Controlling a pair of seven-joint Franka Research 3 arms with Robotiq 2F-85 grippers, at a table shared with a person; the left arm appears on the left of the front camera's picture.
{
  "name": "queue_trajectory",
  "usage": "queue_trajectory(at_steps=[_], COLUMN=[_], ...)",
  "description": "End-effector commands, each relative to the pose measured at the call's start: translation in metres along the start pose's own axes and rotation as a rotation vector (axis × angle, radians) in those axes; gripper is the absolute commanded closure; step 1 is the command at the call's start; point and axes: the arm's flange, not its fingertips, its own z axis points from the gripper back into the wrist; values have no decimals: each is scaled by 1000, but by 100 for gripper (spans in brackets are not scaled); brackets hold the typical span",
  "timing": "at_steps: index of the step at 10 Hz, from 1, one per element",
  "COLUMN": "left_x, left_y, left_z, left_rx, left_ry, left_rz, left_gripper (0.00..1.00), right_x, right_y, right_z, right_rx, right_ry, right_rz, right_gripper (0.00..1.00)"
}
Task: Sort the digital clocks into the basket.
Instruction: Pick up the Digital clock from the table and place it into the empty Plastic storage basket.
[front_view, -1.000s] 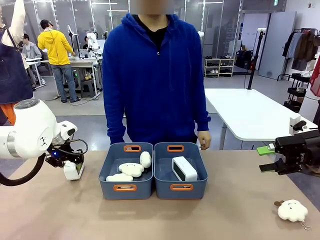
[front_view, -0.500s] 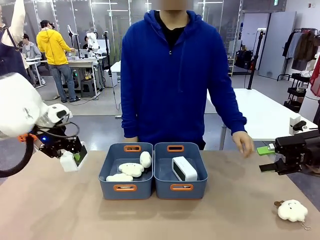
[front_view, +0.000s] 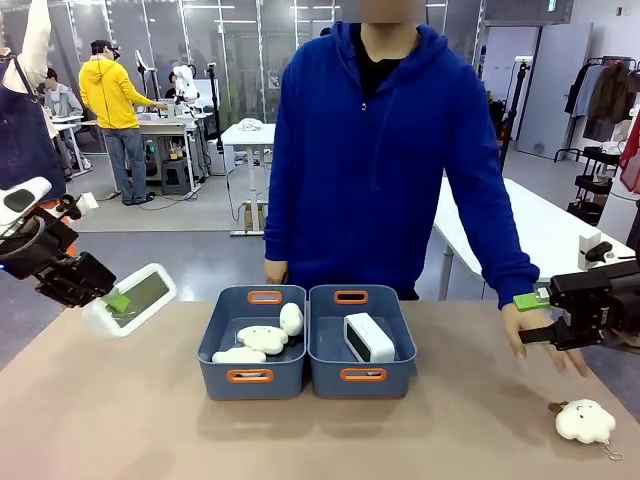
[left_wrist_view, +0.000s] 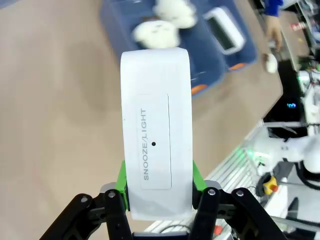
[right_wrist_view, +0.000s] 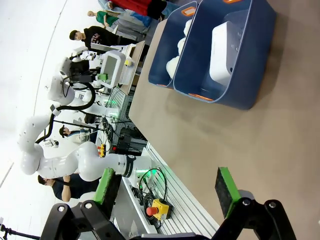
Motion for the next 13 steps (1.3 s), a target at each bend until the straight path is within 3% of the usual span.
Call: queue_trajectory(at_steps=[1, 4, 6, 9, 10, 12, 13], left_x=[13, 43, 65, 87, 94, 95, 96], left_y=[-39, -101, -115, -151, -157, -165, -167], left_z=[-36, -86, -116, -169, -186, -232, -246], left_rx=[-172, -105, -171, -149, -131, -161, -128], left_ry=[-93, -272, -334, -371, -385, -310, -316], left_rz=[-179, -358, -273, -186, -98, 79, 90], left_gripper=[91, 91, 91, 91, 91, 91, 91], right_x=[0, 0, 0, 0, 0, 0, 0], right_y=[1, 1, 1, 1, 1, 1, 1], right_z=[1, 1, 1, 1, 1, 1, 1], right_rx=[-3, -3, -3, -3, -3, -3, -3], right_ry=[11, 11, 11, 11, 11, 11, 11], right_rz=[2, 2, 2, 2, 2, 2, 2], right_gripper=[0, 0, 0, 0, 0, 0, 0])
